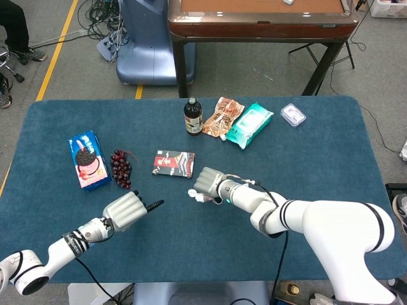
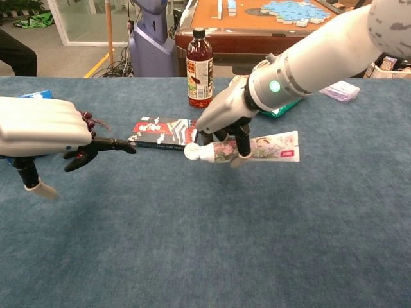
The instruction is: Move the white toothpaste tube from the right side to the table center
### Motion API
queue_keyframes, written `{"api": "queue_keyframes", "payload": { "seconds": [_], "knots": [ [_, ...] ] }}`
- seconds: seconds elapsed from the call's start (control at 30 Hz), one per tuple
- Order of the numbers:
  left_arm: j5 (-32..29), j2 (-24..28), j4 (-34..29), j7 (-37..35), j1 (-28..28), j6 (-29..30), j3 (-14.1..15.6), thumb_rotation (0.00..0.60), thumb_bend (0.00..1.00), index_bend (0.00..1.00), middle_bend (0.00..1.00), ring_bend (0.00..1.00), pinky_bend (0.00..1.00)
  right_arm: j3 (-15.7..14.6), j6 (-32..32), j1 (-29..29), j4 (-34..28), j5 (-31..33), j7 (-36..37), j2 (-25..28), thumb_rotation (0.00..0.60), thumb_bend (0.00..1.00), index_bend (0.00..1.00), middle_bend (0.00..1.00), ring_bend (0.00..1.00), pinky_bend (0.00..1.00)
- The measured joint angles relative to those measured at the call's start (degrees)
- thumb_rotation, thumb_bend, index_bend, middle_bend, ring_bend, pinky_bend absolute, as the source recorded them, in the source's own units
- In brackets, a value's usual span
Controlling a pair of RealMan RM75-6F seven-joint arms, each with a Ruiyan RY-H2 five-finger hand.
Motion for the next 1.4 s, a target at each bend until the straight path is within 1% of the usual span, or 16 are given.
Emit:
{"api": "queue_keyframes", "payload": {
  "seconds": [0.03, 0.1, 0.17, 0.2, 0.23, 0.27, 0.33, 0.4, 0.47, 0.7, 0.87, 0.97, 1.07, 1.17, 1.27, 1.4],
  "knots": [
    [-0.4, 0.2, -0.1, 0.0, 0.3, 0.2, 0.0, 0.6, 0.11, 0.0, 0.59, 0.52, 0.41, -0.5, 0.2, -0.5, 0.0, 0.3, -0.3, 0.0, 0.6, 0.91, 1.0, 0.81, 0.75, 0.39],
    [-0.9, 0.4, -0.1, 0.2, 0.8, 0.4, 0.0, 0.6, 0.11, 0.0, 0.59, 0.52, 0.41, -1.4, 0.7, -1.0, -0.1, 0.6, -0.9, 0.0, 0.6, 0.73, 0.93, 0.74, 0.66, 0.4],
    [-1.4, 0.5, -0.1, 0.3, 1.2, 0.6, -0.1, 0.6, 0.11, 0.0, 0.58, 0.52, 0.41, -2.3, 1.3, -1.4, -0.2, 1.2, -1.7, 0.0, 0.6, 0.5, 0.76, 0.63, 0.57, 0.39],
    [-1.7, 0.5, -0.1, 0.3, 1.4, 0.8, -0.2, 0.6, 0.11, 0.0, 0.58, 0.52, 0.41, -2.6, 1.6, -1.6, -0.2, 1.5, -2.1, 0.0, 0.6, 0.37, 0.61, 0.54, 0.51, 0.38],
    [-1.9, 0.6, -0.2, 0.3, 1.6, 0.9, -0.3, 0.6, 0.11, 0.0, 0.58, 0.52, 0.41, -3.1, 1.9, -1.7, -0.2, 2.1, -2.6, -0.1, 0.6, 0.3, 0.53, 0.49, 0.47, 0.38],
    [-2.1, 0.6, -0.3, 0.4, 1.7, 1.0, -0.3, 0.6, 0.11, 0.0, 0.58, 0.52, 0.41, -3.3, 2.3, -1.8, -0.3, 2.6, -3.0, -0.2, 0.6, 0.21, 0.41, 0.41, 0.41, 0.36],
    [-2.4, 0.6, -0.4, 0.6, 2.0, 1.1, -0.5, 0.6, 0.11, 0.0, 0.58, 0.52, 0.41, -3.9, 3.2, -2.0, -0.4, 3.8, -3.9, -0.3, 0.6, 0.11, 0.21, 0.28, 0.32, 0.34],
    [-2.6, 0.6, -0.6, 0.7, 2.1, 1.2, -0.5, 0.6, 0.11, 0.0, 0.58, 0.52, 0.41, -4.1, 4.4, -2.2, -0.7, 4.8, -4.5, -0.4, 0.6, 0.07, 0.04, 0.17, 0.26, 0.33],
    [-2.9, 0.5, -0.6, 0.8, 2.4, 1.3, -0.7, 0.6, 0.11, 0.0, 0.58, 0.52, 0.41, -4.0, 5.8, -2.5, -1.2, 5.5, -5.1, -0.3, 0.6, 0.06, 0.0, 0.13, 0.24, 0.32],
    [-3.7, 0.2, -0.4, 0.7, 3.3, 1.9, -0.9, 0.6, 0.11, 0.0, 0.58, 0.52, 0.41, -3.2, 9.6, -3.8, -3.0, 7.1, -7.3, 0.7, 0.6, 0.06, 0.0, 0.06, 0.19, 0.31],
    [-5.3, 0.6, 0.2, -0.4, 4.4, 3.6, -1.7, 0.6, 0.11, 0.0, 0.57, 0.5, 0.41, -2.3, 13.6, -5.2, -5.8, 7.6, -7.6, 4.5, 0.6, 0.06, 0.0, 0.06, 0.17, 0.31],
    [-7.9, 0.8, 0.9, -1.7, 5.6, 4.8, -2.5, 0.6, 0.11, 0.0, 0.54, 0.48, 0.39, -1.9, 17.4, -7.0, -8.6, 7.8, -7.4, 7.8, 0.6, 0.06, 0.0, 0.08, 0.17, 0.31],
    [-11.4, 0.8, 2.1, -4.0, 7.1, 6.0, -3.6, 0.6, 0.11, 0.0, 0.5, 0.45, 0.39, -1.6, 22.2, -10.2, -11.1, 7.4, -6.7, 11.0, 0.6, 0.1, 0.0, 0.14, 0.18, 0.31],
    [-14.6, 0.4, 3.9, -7.9, 8.9, 7.5, -4.7, 0.6, 0.11, 0.0, 0.46, 0.44, 0.37, -1.4, 27.5, -14.9, -13.5, 6.2, -5.1, 14.3, 0.6, 0.2, 0.1, 0.22, 0.21, 0.31],
    [-16.9, -0.3, 6.8, -11.5, 11.2, 9.9, -5.8, 0.6, 0.11, 0.01, 0.44, 0.44, 0.36, -1.4, 32.2, -20.2, -15.4, 4.5, -2.9, 17.5, 0.6, 0.25, 0.26, 0.3, 0.27, 0.32],
    [-18.0, -2.1, 9.7, -16.1, 14.2, 14.3, -7.0, 0.6, 0.11, 0.09, 0.44, 0.43, 0.33, -1.4, 37.5, -27.3, -17.2, 1.5, 0.7, 20.6, 0.6, 0.32, 0.45, 0.42, 0.38, 0.4]
  ]
}}
